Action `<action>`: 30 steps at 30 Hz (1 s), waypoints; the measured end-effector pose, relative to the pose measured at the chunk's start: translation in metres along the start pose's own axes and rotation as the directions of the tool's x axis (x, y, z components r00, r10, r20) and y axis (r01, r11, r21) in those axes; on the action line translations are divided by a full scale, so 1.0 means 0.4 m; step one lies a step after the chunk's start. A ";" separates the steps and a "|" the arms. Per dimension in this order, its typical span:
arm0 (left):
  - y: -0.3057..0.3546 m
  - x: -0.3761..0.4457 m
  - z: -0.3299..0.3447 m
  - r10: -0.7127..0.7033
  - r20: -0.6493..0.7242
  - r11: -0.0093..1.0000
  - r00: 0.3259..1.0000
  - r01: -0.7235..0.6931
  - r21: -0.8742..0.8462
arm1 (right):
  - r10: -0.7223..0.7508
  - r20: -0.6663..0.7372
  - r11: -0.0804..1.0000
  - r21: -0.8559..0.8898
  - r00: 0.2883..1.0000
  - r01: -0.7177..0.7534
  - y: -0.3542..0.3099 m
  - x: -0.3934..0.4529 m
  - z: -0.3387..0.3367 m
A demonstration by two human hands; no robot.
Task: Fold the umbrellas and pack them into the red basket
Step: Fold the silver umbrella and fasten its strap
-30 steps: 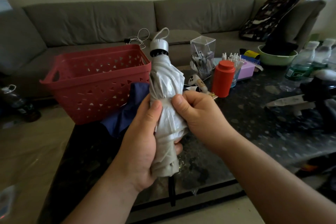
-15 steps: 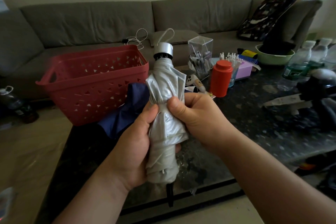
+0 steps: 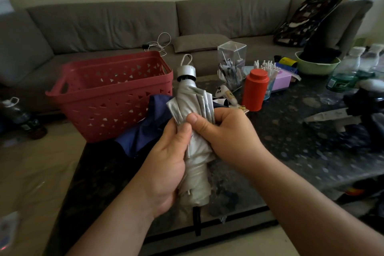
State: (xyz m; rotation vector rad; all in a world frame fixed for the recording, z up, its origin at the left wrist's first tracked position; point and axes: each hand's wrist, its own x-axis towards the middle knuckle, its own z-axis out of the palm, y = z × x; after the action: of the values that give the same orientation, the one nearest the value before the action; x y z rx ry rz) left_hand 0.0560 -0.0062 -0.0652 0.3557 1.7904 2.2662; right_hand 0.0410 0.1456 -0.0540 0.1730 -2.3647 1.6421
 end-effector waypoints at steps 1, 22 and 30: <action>-0.001 -0.003 0.002 0.035 0.000 0.999 0.999 -0.035 0.018 | 0.025 0.038 0.995 0.092 0.999 -0.028 -0.003 0.000 -0.003; -0.022 -0.003 0.003 0.517 -0.086 0.637 0.851 -0.316 0.703 | -0.483 -0.089 0.792 -0.468 0.871 0.392 -0.096 -0.034 -0.022; -0.038 0.005 -0.015 0.567 -0.107 0.475 0.816 -0.218 0.852 | -0.336 -0.105 0.894 -0.348 0.936 0.282 -0.103 -0.041 -0.008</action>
State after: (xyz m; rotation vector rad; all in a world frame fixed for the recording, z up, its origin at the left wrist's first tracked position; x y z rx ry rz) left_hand 0.0526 -0.0078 -0.0813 0.5660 3.2494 1.5906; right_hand 0.0669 0.1331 -0.0204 0.3196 -2.2999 1.0586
